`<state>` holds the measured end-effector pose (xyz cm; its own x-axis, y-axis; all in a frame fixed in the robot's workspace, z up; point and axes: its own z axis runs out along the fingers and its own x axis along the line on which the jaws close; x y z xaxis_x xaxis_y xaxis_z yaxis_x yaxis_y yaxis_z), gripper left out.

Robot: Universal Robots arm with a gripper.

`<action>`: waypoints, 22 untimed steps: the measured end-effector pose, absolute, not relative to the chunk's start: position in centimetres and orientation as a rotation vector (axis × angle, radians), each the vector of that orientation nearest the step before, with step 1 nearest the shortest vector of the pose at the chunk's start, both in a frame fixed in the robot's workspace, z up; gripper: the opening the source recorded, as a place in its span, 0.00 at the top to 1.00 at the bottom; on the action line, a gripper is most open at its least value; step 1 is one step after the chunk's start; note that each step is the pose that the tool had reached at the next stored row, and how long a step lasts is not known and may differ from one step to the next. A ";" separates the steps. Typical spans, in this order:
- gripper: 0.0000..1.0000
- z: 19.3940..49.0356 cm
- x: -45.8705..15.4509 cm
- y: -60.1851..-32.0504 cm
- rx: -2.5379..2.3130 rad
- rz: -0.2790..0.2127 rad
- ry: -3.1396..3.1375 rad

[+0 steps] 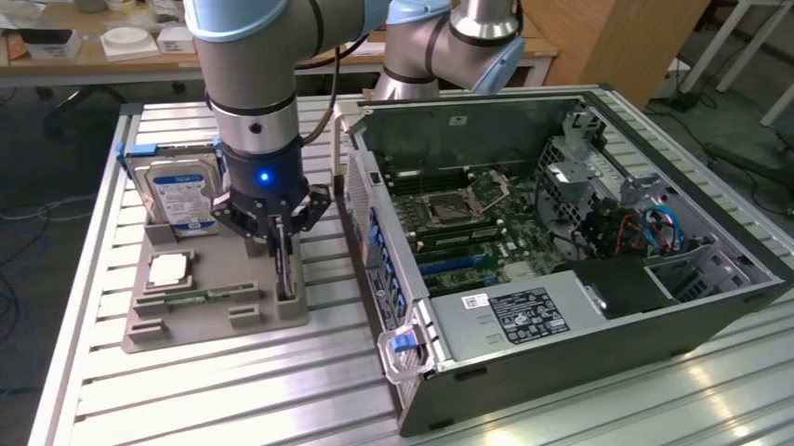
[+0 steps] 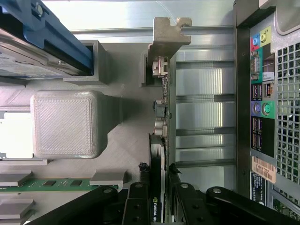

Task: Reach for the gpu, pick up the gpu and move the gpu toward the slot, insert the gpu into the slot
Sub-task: 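Pick up the gpu and move the gpu toward the slot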

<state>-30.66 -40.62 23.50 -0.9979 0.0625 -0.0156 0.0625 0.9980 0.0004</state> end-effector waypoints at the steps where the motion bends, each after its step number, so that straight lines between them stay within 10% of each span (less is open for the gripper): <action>1: 0.74 23.5 -30.7 -40.6 0.098 0.000 3.124; 22: 0.74 26.8 -30.7 -40.6 0.098 -0.001 3.124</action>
